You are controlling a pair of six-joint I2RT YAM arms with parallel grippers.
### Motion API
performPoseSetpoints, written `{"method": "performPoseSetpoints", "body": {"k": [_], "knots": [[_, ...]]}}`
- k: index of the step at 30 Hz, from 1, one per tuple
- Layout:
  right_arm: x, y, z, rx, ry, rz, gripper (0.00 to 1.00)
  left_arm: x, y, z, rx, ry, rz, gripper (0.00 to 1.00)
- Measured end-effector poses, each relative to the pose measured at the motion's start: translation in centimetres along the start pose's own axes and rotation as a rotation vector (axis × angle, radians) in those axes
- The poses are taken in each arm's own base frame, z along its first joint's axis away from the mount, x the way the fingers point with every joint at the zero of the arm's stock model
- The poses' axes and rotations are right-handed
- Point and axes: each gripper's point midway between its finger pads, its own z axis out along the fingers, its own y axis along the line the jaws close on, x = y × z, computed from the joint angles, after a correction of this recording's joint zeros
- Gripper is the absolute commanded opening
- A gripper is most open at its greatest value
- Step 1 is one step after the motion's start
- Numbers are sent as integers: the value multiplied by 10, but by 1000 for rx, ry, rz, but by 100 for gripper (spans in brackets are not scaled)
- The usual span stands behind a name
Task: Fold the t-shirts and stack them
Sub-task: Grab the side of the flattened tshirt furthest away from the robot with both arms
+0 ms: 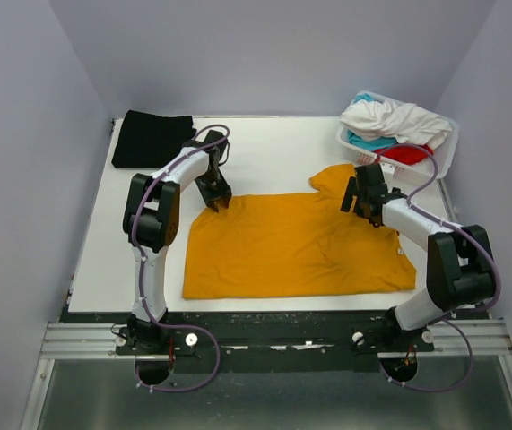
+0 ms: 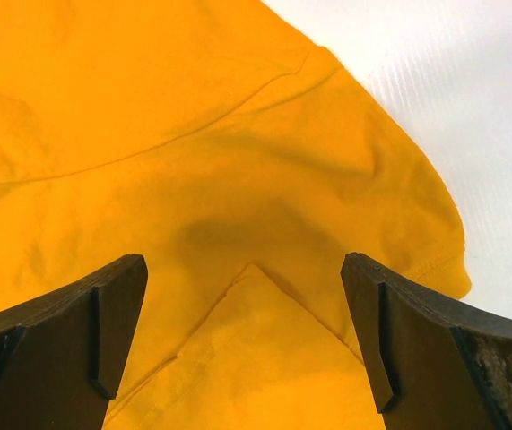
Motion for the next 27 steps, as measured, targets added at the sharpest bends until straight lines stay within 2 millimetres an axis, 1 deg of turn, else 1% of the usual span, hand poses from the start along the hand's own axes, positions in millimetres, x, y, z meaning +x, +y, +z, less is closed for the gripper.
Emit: {"method": "performPoseSetpoints", "body": {"k": [4, 5, 8, 11, 13, 15, 18, 22, 27], "knots": [[-9, 9, -2, -40, -16, 14, 100, 0, 0, 1, -2, 2, 0, 8], [-14, 14, -2, -57, -23, 19, 100, 0, 0, 1, -2, 3, 1, 5], [-34, 30, -1, -107, -54, 38, 100, 0, -1, 1, 0, 4, 3, 0], [-57, 48, 6, -144, -82, 53, 100, 0, -3, 1, 7, 5, 10, 0], [-71, 59, 14, -157, -99, 60, 98, 0, -3, 1, 7, 6, 13, 0], [-83, 70, 26, -163, -112, 66, 96, 0, -2, 1, 7, 5, 17, 0], [-97, 87, 47, -169, -120, 66, 93, 0, -3, 1, 8, 5, 22, 0], [-107, 105, 75, -164, -122, 50, 91, -1, -2, 1, 9, 3, 29, 0], [-110, 123, 103, -129, -127, 25, 90, 0, -2, 1, 17, -6, 38, 0]]}}
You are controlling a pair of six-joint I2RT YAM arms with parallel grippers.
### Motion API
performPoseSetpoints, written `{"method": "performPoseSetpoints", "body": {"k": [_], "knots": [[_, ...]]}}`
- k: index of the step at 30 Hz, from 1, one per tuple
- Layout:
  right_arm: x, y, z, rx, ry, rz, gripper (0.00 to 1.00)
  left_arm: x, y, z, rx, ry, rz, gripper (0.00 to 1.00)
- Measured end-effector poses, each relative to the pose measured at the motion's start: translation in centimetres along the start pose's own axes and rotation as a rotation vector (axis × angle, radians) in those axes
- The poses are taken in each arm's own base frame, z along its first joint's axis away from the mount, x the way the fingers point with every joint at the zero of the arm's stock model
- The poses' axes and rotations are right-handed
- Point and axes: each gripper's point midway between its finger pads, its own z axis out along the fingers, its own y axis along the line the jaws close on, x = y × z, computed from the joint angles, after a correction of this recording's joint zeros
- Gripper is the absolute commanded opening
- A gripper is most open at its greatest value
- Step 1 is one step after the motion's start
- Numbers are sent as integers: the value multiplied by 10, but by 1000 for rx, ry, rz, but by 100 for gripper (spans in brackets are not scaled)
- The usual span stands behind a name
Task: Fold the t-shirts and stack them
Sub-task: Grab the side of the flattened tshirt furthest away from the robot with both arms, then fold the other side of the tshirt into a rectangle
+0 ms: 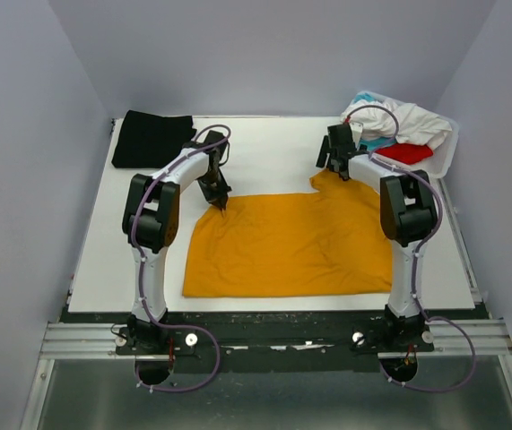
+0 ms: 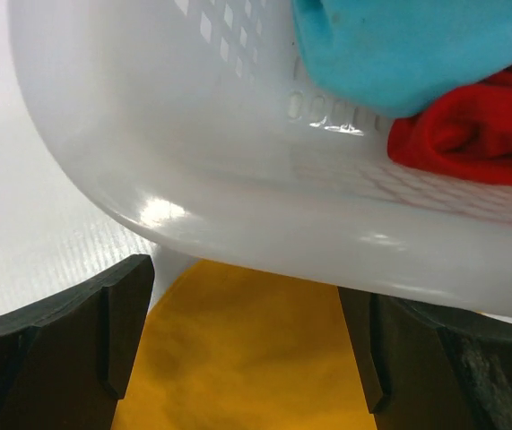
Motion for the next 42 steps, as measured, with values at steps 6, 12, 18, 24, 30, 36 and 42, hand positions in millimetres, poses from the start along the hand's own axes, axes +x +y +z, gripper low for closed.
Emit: {"method": "performPoseSetpoints", "body": {"k": [6, 12, 18, 24, 30, 36, 42], "knots": [[8, 10, 14, 77, -7, -21, 79, 1, 1, -1, 8, -10, 3, 0], [13, 6, 10, 109, -12, 27, 31, 2, 0, -1, 10, -11, 5, 0], [21, -8, -4, 131, 0, 24, 5, 2, 0, -1, 9, -14, 6, 0], [9, -16, -32, 116, -28, 26, 1, -2, 0, -4, 1, -40, 6, 0], [-9, -29, -87, 55, -99, 64, 1, -4, -5, -18, 36, -87, 9, 0], [9, -43, -127, 0, -94, 76, 1, 7, -6, -21, 64, -110, 16, 0], [28, -53, -163, -49, -73, 92, 1, 24, 4, -20, 63, -125, 15, 0]]}}
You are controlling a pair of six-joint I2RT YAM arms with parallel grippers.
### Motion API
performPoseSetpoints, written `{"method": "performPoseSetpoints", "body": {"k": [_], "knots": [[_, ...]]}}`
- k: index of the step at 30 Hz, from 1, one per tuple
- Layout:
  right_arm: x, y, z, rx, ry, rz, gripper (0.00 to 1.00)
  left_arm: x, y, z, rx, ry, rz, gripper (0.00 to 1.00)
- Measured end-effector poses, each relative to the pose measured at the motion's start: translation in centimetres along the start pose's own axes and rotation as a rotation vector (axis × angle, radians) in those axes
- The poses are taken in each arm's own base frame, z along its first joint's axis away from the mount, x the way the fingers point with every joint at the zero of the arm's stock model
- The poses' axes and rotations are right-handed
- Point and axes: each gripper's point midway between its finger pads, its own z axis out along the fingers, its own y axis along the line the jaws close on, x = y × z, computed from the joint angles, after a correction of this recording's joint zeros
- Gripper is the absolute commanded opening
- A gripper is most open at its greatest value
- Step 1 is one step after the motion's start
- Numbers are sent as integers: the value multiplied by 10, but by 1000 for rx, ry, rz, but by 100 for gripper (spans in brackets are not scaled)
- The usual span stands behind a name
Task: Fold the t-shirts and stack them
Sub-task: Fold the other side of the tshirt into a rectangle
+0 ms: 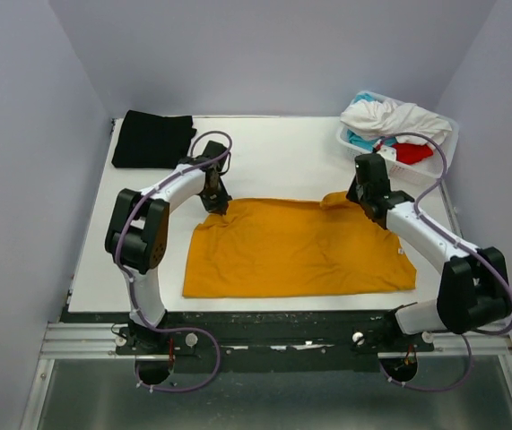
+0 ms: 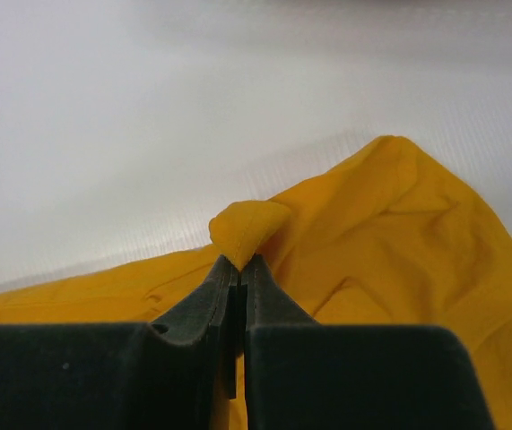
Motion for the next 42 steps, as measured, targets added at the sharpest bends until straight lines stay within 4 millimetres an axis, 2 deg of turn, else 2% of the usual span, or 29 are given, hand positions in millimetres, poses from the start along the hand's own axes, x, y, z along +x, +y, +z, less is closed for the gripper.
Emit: {"method": "performPoseSetpoints", "body": {"k": [7, 15, 20, 26, 30, 34, 35, 37, 38, 39, 40, 42], "knots": [[9, -3, -43, -71, 17, 22, 1, 9, 5, -13, 11, -69, 0, 0], [24, -13, -77, -119, 61, 40, 1, 21, 10, -29, 2, -158, 1, 0], [32, -17, -92, -135, 95, 36, 1, 41, 18, -33, -17, -201, -19, 0], [58, -27, -105, -137, 189, 26, 2, 66, 28, -35, -39, -237, -35, 0], [70, -30, -116, -156, 236, 25, 4, 70, 33, -37, -52, -270, -71, 7], [83, -35, -119, -142, 280, 32, 6, 80, 39, -39, -58, -295, -91, 8], [90, -38, -118, -131, 300, 37, 7, 83, 40, -39, -59, -297, -94, 13], [103, -44, -118, -104, 339, 49, 20, 87, 43, -40, -62, -302, -101, 37], [111, -47, -119, -89, 362, 56, 29, 89, 45, -40, -64, -302, -103, 52], [118, -51, -121, -74, 385, 66, 42, 92, 47, -41, -62, -303, -108, 73], [123, -53, -124, -63, 406, 79, 49, 96, 51, -41, -67, -302, -108, 80], [125, -55, -131, -57, 420, 113, 51, 106, 58, -45, -81, -296, -102, 91]]}}
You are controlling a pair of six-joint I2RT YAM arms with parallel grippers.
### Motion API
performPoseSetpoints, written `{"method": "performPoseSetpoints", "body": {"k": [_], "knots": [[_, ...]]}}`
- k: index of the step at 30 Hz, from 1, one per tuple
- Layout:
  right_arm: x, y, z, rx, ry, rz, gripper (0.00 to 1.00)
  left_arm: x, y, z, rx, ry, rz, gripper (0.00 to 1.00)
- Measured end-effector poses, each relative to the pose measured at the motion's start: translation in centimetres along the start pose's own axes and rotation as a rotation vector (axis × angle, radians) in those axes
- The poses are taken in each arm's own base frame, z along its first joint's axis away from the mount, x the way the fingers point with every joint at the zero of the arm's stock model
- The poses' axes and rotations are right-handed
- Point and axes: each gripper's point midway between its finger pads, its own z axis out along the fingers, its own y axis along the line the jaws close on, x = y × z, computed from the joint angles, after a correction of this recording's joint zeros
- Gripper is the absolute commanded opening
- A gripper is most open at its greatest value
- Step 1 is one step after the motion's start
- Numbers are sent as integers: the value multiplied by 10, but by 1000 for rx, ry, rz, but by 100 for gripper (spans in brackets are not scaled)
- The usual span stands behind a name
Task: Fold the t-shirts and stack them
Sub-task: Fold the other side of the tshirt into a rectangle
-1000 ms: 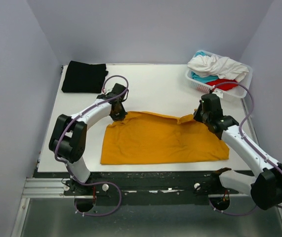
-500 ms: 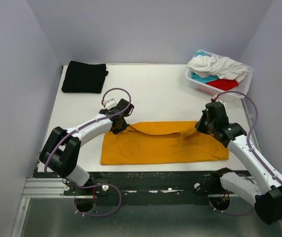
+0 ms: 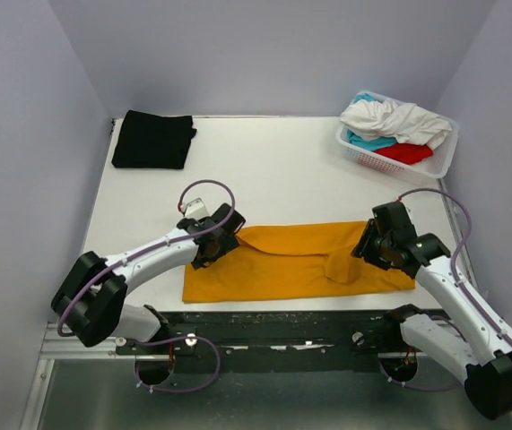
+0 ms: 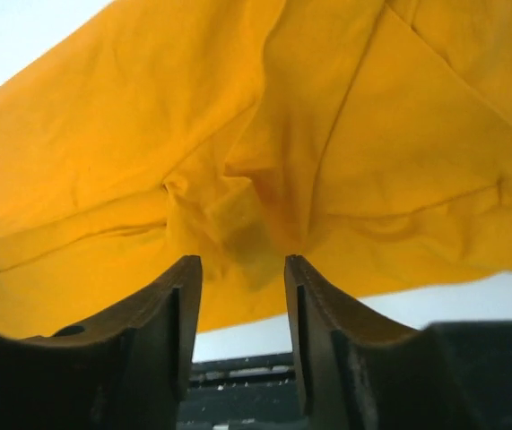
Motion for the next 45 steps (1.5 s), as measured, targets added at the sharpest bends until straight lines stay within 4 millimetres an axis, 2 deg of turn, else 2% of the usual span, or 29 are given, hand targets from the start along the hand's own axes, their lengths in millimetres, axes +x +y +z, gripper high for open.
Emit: {"method": "performPoseSetpoints", "body": {"k": [2, 4, 8, 10, 13, 15, 17, 20, 22, 24, 25, 27, 30, 32, 34, 37, 40, 42, 45], "knots": [[5, -4, -8, 2, 6, 30, 55, 9, 9, -13, -7, 7, 27, 98], [11, -10, -19, 4, 10, 52, 65, 15, 15, -28, -4, 4, 42, 99], [10, -11, -43, -65, -50, 65, 100, 9, 26, -67, 67, -30, 47, 99], [2, -5, -55, -118, -101, 54, 100, 0, 21, -82, 141, -52, 48, 99], [-5, 8, -55, -171, -117, 39, 100, -11, -9, -100, 309, -78, 88, 99], [-13, 25, -50, -231, -123, 35, 100, -21, -41, -110, 424, -74, 123, 99], [-21, 44, -36, -298, -139, 34, 100, -33, -72, -111, 486, -52, 137, 99], [-26, 59, -5, -329, -140, 36, 100, -57, -121, -102, 558, -25, 154, 99], [-29, 65, 18, -313, -125, 39, 100, -62, -142, -90, 572, 9, 182, 99], [-30, 65, 40, -271, -108, 46, 100, -55, -158, -75, 578, 63, 220, 99], [-30, 64, 49, -249, -103, 51, 100, -44, -160, -63, 569, 103, 244, 99], [-30, 59, 63, -207, -102, 60, 100, -23, -151, -43, 535, 171, 276, 99], [-30, 51, 74, -163, -123, 73, 100, 15, -110, -17, 430, 282, 307, 99], [-29, 43, 78, -132, -137, 82, 100, 31, -84, -5, 363, 327, 311, 99], [-25, 34, 82, -102, -144, 86, 100, 37, -63, 2, 303, 347, 305, 99], [-19, 22, 89, -55, -141, 90, 100, 27, -44, 7, 234, 322, 267, 99], [-21, 20, 92, -39, -156, 94, 100, 14, -17, 9, 140, 271, 225, 99], [-24, 20, 94, -32, -167, 97, 100, 7, 4, 5, 79, 232, 194, 99], [-29, 20, 98, -20, -189, 100, 100, -3, 23, -8, 29, 178, 168, 99]]}}
